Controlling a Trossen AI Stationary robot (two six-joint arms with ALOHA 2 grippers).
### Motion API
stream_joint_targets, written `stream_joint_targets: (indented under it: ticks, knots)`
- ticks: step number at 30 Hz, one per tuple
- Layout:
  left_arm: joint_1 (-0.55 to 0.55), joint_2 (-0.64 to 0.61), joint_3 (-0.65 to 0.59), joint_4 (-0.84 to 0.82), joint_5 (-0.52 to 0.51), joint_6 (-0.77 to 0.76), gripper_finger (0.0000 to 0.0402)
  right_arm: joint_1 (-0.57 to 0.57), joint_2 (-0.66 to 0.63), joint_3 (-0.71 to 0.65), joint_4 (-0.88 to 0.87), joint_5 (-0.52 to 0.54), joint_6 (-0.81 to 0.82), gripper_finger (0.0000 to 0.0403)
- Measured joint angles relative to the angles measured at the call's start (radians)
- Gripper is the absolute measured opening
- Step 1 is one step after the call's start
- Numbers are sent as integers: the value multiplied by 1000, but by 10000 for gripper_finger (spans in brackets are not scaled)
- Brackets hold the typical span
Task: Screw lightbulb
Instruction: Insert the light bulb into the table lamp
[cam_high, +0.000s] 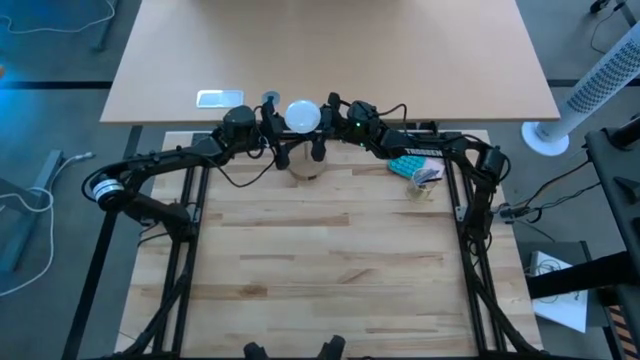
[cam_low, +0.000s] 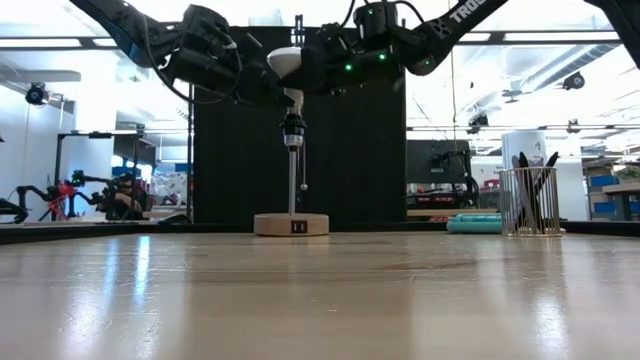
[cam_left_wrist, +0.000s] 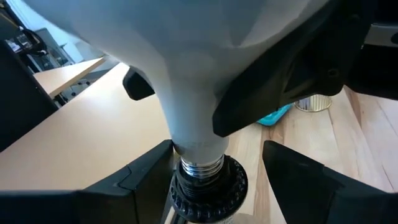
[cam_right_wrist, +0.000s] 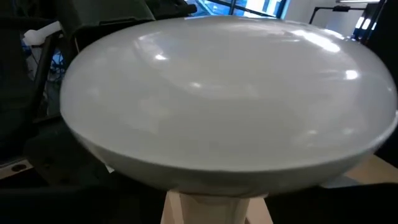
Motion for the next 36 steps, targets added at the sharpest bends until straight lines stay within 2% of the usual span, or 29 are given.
stream_joint_targets:
  ticks: [12, 18, 21, 25, 29, 33, 36]
  knots:
    - [19, -91, 0, -27, -5, 5, 237, -1, -15, 7, -3, -2, 84, 201]
    - [40, -126, 0, -96, -6, 15, 237, -4, -17, 21, -5, -6, 89, 201]
    - [69, -133, -10, -94, 52, -28, 237, -27, -16, 23, -8, -18, 126, 201]
    - [105, -119, -40, -75, 164, -77, 237, -82, -3, 38, -8, -143, 194, 201]
    - [110, -90, -87, -8, 167, -109, 237, -120, 27, 85, -27, -264, 203, 201]
    - [110, -56, -123, 74, 170, -151, 237, -154, 75, 171, -87, -428, 212, 201]
    - [111, -29, -163, 181, 171, -171, 237, -174, 122, 229, -105, -529, 236, 201]
